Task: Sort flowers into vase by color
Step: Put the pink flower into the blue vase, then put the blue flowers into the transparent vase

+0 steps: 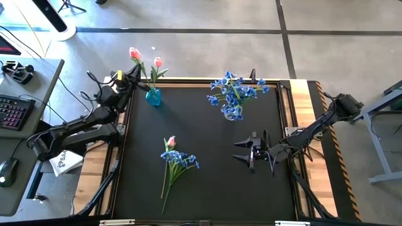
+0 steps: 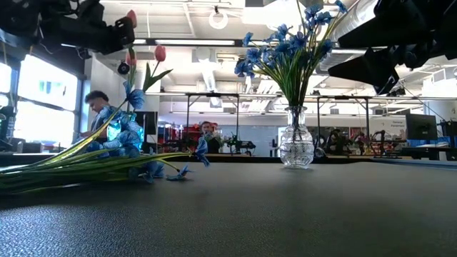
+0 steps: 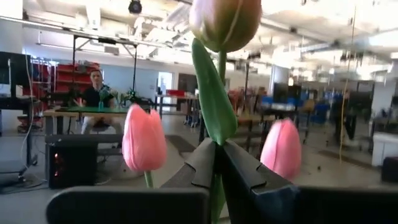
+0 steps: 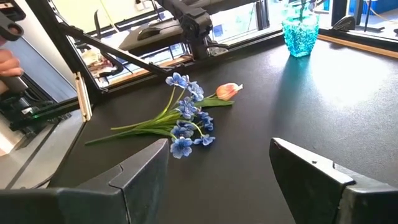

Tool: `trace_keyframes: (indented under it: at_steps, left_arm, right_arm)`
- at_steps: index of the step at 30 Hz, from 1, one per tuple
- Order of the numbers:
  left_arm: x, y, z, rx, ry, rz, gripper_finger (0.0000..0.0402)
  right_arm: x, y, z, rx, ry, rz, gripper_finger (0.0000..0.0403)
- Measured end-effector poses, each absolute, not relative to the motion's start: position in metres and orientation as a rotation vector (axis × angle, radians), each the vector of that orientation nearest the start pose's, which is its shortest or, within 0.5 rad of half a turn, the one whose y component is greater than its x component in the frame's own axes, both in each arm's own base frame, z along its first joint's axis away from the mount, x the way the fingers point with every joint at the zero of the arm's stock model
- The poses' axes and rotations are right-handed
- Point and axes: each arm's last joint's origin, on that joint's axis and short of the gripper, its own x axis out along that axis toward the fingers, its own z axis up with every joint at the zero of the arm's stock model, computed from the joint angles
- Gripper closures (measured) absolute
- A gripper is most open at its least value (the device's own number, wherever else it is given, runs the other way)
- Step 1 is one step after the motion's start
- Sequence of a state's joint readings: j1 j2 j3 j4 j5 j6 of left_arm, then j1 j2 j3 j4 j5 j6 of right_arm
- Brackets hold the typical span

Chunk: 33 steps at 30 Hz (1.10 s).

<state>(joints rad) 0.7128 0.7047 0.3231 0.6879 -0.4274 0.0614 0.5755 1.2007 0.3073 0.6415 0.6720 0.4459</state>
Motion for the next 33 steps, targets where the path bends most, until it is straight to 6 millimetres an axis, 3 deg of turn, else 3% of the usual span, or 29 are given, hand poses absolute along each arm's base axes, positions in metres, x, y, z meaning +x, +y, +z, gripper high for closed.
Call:
trace_keyframes:
  at_steps: [7,17,21,25,29,33]
  left_arm:
    - [0.117,0.114,0.274,0.08,-0.022,1.131,0.0336]
    - [0.103,0.102,0.313,-0.089,0.368,1.164,0.0269]
    - [0.095,0.091,0.334,-0.169,0.406,1.126,0.0267]
    - [0.1,0.077,0.348,-0.18,0.394,0.973,0.0276]
    - [0.118,0.058,0.342,-0.21,0.431,0.785,0.0293]
    - [0.143,0.036,0.325,-0.238,0.554,0.706,0.0315]
  right_arm:
    - [0.188,0.1,0.174,0.296,0.179,-0.139,0.0128]
    - [0.188,0.101,0.174,0.296,0.179,-0.138,0.0128]
    - [0.188,0.1,0.174,0.295,0.179,-0.138,0.0128]
    - [0.188,0.101,0.174,0.295,0.179,-0.139,0.0128]
    - [0.188,0.1,0.174,0.295,0.178,-0.143,0.0128]
    - [0.188,0.1,0.174,0.295,0.178,-0.144,0.0128]
